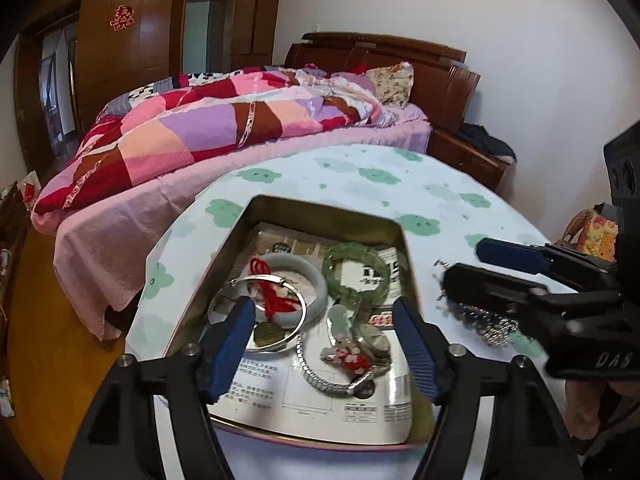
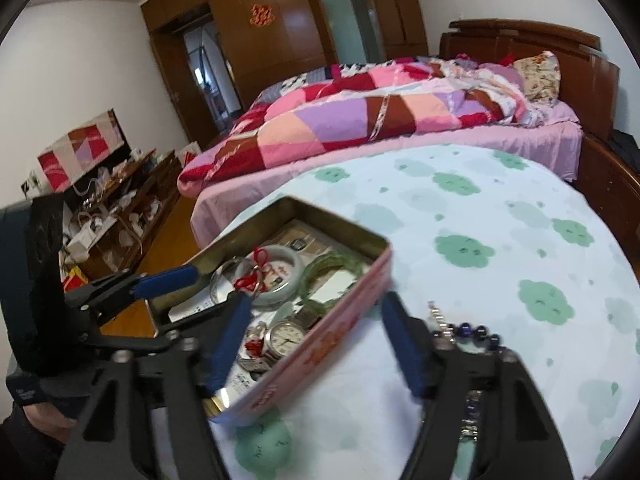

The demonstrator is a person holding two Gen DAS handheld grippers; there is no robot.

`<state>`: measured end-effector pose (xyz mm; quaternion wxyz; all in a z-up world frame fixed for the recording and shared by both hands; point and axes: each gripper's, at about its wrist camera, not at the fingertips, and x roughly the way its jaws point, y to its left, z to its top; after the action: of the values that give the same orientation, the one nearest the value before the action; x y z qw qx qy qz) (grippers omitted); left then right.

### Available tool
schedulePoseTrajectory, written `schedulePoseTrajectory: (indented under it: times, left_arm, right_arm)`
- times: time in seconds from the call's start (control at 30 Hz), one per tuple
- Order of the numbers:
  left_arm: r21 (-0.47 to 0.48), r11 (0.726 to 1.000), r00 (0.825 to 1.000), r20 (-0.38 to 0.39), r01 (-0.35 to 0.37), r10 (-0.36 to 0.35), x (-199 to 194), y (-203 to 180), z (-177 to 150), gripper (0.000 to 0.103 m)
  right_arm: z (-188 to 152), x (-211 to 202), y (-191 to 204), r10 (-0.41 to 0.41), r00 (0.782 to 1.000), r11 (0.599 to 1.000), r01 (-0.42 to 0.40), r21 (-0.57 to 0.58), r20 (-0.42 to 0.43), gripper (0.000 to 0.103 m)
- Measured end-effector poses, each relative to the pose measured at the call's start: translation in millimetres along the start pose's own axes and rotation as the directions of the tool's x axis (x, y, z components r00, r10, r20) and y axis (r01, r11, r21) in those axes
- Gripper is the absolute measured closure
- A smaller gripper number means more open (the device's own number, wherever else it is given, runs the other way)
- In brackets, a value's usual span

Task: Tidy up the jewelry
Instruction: 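Grasp the dark purple bead bracelet with the left gripper and lift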

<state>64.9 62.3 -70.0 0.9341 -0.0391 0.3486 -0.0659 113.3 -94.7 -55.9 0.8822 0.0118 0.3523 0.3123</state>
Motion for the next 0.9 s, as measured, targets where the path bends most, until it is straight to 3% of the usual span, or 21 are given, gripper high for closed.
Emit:
schedulePoseTrajectory:
  times: [0.17, 0.27, 0.37, 0.4, 0.47, 0.63, 0.83, 0.9]
  left_arm:
    - [0.035, 0.998, 0.999, 0.022, -0.050, 0.049, -7, -10, 4, 0.031]
    - [0.056, 0.998, 0.998, 0.042, -0.038, 0.036, -14, -19, 7, 0.031]
    - [0.127, 0.991, 0.998, 0.057, -0.032, 0.025, -19, -41, 9, 0.031]
    - [0.146, 0.989, 0.998, 0.055, -0.033, 0.025, -18, -47, 10, 0.031]
    - [0.188, 0.982, 0.999, 0.041, -0.018, 0.011, -13, -66, 12, 0.031]
    - [0.266, 0.963, 0.999, -0.023, 0.047, -0.042, 12, -113, 13, 0.031]
    - [0.274, 0.954, 0.988, -0.126, 0.118, -0.086, 49, -147, 6, 0.031]
    - [0.285, 0.950, 0.986, -0.145, 0.126, -0.087, 57, -156, 2, 0.039]
  right_arm:
    - [-4, -25, -24, -0.036, 0.998, 0.999, 0.035, 0.032, 0.049, 0.027]
    - [-9, -40, -48, -0.087, 0.994, 0.992, 0.080, 0.096, 0.071, 0.025]
    - [-17, -50, -76, -0.188, 0.981, 0.973, 0.178, 0.148, 0.052, 0.027]
    - [-20, -51, -84, -0.227, 0.973, 0.962, 0.218, 0.162, 0.041, 0.034]
    - [-26, -52, -105, -0.254, 0.967, 0.946, 0.244, 0.212, 0.019, 0.043]
    - [-38, -49, -134, -0.281, 0.959, 0.917, 0.276, 0.287, -0.025, 0.045]
    - [-50, -47, -141, -0.289, 0.956, 0.909, 0.291, 0.299, -0.051, 0.045]
    - [-53, -48, -145, -0.303, 0.952, 0.900, 0.303, 0.314, -0.050, 0.045]
